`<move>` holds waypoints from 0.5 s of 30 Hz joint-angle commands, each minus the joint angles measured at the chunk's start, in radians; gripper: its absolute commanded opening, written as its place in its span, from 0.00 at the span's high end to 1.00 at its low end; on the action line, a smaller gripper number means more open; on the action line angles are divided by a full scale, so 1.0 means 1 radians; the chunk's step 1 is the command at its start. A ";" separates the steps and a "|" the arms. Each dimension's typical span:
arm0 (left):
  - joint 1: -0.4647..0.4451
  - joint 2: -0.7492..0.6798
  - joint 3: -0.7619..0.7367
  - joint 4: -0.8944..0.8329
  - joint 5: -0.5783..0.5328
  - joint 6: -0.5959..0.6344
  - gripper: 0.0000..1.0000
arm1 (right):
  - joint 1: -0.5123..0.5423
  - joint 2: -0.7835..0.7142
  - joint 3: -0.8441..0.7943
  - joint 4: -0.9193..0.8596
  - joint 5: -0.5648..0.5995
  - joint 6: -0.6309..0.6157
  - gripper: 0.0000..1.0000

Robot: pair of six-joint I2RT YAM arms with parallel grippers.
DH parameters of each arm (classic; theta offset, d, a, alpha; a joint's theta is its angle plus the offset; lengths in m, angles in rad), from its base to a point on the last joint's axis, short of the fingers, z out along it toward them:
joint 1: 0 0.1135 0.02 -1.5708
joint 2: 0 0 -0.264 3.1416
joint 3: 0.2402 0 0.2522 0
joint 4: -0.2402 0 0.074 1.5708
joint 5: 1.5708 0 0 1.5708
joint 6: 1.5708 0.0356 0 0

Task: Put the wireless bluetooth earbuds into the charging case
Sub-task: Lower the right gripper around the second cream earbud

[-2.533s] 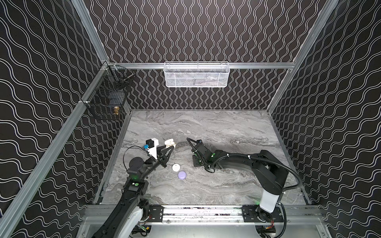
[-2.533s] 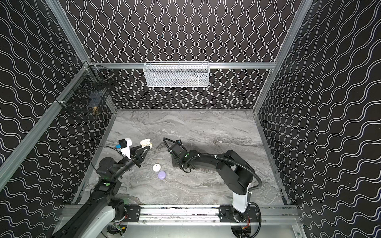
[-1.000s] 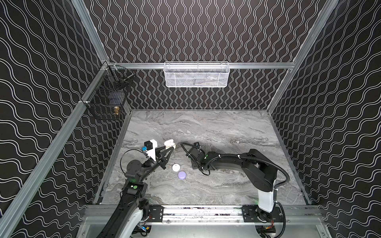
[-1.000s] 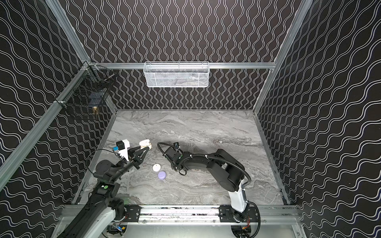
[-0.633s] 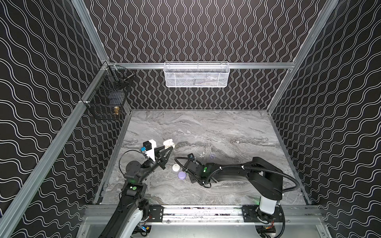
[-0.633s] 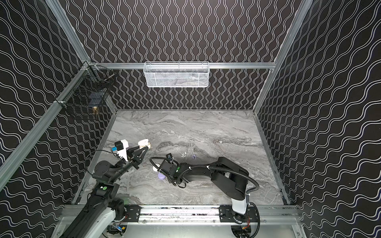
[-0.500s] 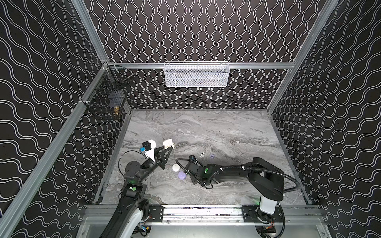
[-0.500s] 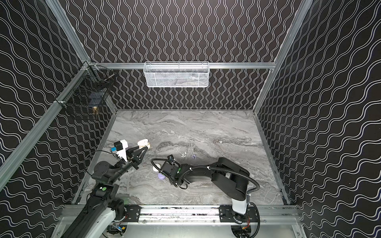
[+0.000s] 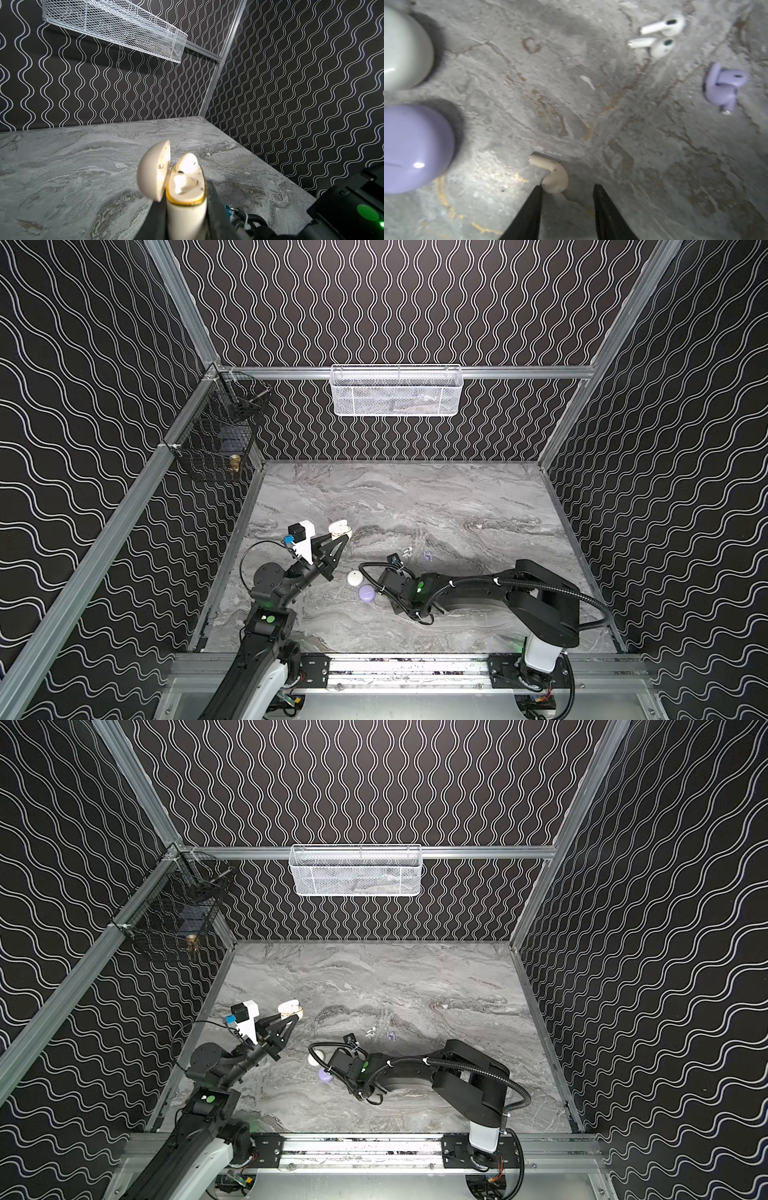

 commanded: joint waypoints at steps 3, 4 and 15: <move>0.003 -0.004 0.011 0.014 -0.007 0.021 1.00 | -0.014 0.009 -0.012 -0.066 0.033 0.054 0.59; 0.003 -0.006 0.010 0.013 -0.006 0.020 1.00 | -0.021 0.015 -0.012 -0.061 0.028 0.054 0.59; 0.003 -0.006 0.008 0.014 -0.005 0.020 1.00 | -0.074 0.024 -0.015 -0.050 0.023 0.075 0.63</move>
